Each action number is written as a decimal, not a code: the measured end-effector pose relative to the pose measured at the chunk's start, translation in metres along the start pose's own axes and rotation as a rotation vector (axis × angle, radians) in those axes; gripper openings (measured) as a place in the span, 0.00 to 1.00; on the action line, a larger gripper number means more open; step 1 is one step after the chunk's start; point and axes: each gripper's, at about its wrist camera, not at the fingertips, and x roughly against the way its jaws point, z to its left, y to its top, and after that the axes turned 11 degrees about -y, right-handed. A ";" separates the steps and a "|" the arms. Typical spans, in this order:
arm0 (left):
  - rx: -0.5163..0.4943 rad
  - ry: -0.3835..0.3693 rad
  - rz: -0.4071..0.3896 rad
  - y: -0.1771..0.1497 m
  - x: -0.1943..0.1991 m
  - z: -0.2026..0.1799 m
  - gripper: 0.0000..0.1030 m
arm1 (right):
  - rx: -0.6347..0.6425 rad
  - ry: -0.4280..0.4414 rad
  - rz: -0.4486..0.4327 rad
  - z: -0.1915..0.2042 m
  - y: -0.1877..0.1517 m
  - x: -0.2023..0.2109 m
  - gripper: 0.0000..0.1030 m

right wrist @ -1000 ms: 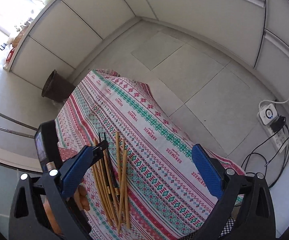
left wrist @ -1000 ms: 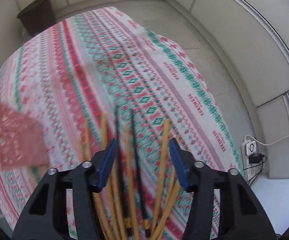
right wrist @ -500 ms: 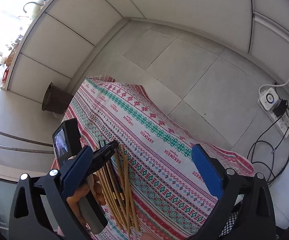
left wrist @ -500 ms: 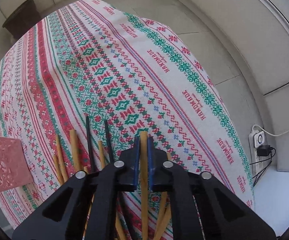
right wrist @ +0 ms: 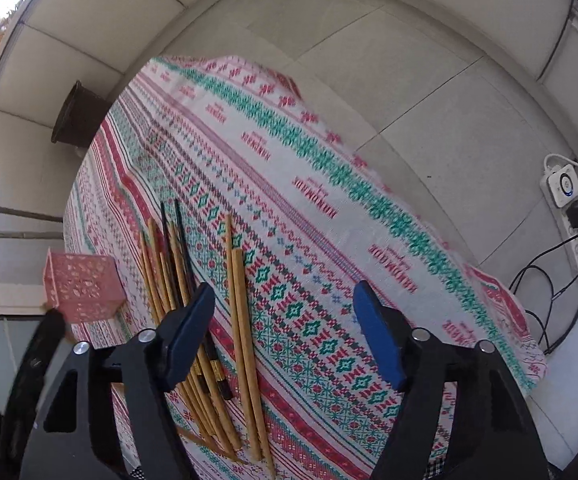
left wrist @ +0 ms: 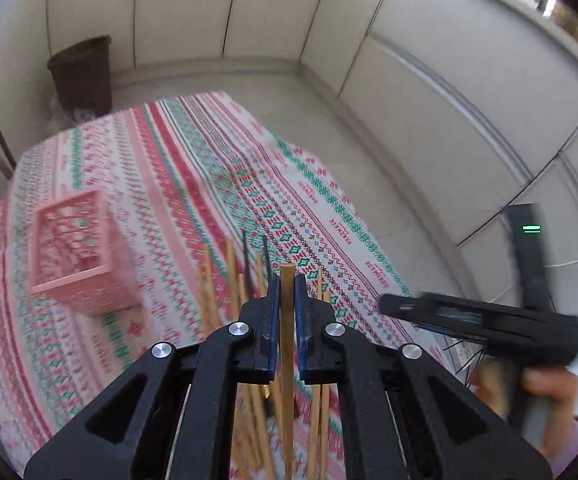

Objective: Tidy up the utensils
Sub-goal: 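Lower the left gripper onto the chopsticks and close on one chopstick, then lift the chopstick with the left gripper and carry it over the pink holder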

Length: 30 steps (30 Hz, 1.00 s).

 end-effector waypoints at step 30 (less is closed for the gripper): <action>-0.007 -0.070 -0.348 -0.039 0.166 0.014 0.06 | 0.220 -0.013 -0.292 0.052 -0.049 0.049 0.07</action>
